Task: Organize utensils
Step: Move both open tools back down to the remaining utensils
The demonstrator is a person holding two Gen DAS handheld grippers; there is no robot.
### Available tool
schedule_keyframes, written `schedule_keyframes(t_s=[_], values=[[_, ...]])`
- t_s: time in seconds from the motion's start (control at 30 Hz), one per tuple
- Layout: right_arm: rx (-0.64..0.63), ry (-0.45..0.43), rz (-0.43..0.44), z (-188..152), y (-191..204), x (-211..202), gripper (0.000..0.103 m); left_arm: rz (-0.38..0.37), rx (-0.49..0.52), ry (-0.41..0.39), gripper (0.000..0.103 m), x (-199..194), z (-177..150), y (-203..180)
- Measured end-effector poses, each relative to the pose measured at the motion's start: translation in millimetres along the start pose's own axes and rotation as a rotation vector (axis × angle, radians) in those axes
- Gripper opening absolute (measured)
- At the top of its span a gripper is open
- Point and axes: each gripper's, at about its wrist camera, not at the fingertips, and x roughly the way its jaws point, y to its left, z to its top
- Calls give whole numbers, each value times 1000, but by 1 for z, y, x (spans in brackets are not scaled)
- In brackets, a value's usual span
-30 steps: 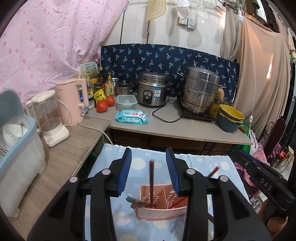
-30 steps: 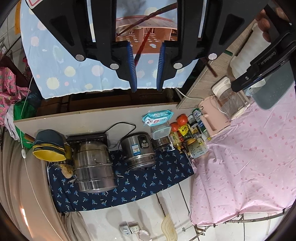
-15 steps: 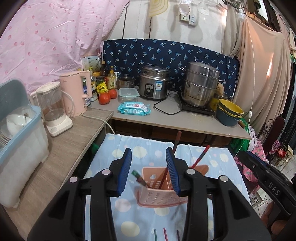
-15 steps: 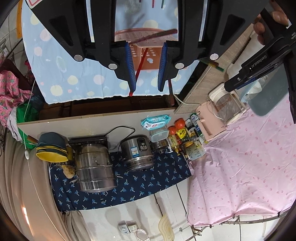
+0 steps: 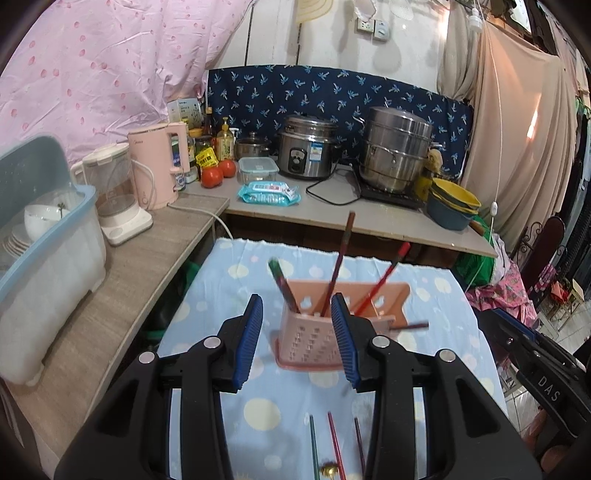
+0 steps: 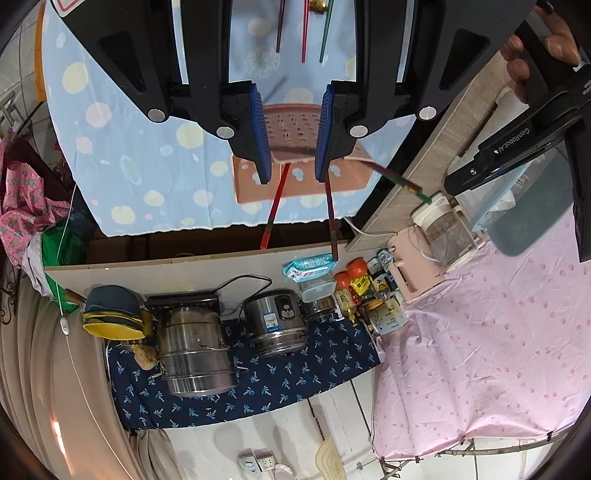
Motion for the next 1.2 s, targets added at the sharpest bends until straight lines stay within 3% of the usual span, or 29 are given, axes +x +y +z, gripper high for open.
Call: schedule_keyframes(t_s=[0.33, 0.73, 1.2], values=[[-4, 60, -28, -50, -4, -19, 25, -15, 11, 77, 37, -10, -53, -2], [21, 208, -63, -141, -17, -30, 25, -12, 6, 230, 37, -5, -136, 5], [-14, 363, -44, -231, -4, -33, 25, -12, 30, 371, 37, -11, -227, 4]])
